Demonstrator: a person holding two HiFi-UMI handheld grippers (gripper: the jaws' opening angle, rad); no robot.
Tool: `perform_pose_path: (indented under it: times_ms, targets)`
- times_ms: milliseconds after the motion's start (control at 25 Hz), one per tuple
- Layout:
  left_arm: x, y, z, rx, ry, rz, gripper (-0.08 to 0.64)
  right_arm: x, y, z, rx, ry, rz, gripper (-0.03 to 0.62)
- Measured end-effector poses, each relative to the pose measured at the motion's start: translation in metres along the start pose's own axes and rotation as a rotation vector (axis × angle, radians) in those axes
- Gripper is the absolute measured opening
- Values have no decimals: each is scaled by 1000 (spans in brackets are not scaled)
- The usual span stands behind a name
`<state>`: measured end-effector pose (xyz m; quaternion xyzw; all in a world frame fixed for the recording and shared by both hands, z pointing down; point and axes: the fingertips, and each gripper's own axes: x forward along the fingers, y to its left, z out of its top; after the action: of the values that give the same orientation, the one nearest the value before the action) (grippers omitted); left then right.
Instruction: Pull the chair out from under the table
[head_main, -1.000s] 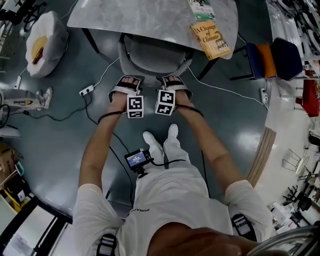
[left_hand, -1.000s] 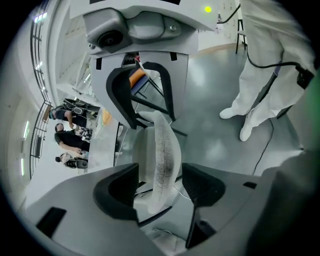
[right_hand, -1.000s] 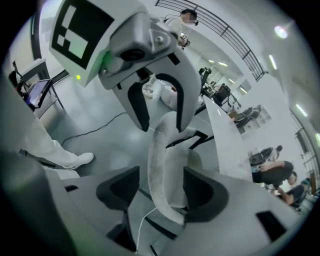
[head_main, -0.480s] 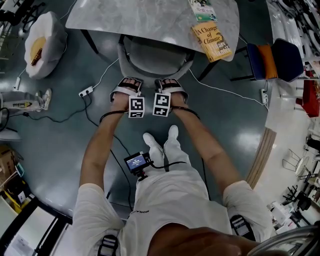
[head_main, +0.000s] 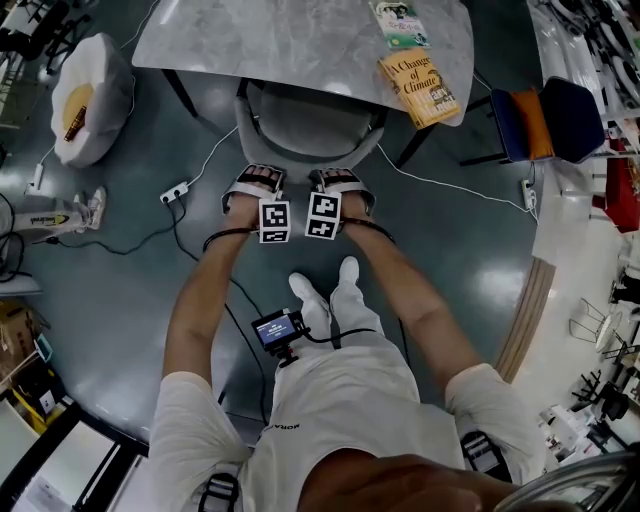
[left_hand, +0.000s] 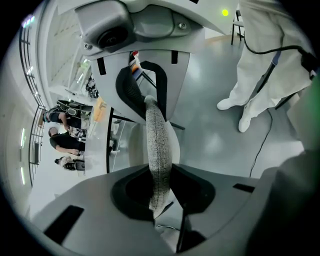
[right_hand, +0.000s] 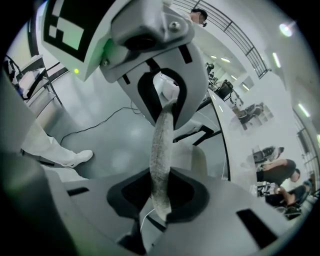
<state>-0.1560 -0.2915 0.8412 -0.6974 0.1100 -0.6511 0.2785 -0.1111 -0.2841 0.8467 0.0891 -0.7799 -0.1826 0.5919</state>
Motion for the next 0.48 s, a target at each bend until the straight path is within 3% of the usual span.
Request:
perform_pose_path:
  times_ms: [480]
  targets:
    - [-17, -18, 7, 10, -2, -35, 81, -13, 21, 4, -30, 0, 14, 77]
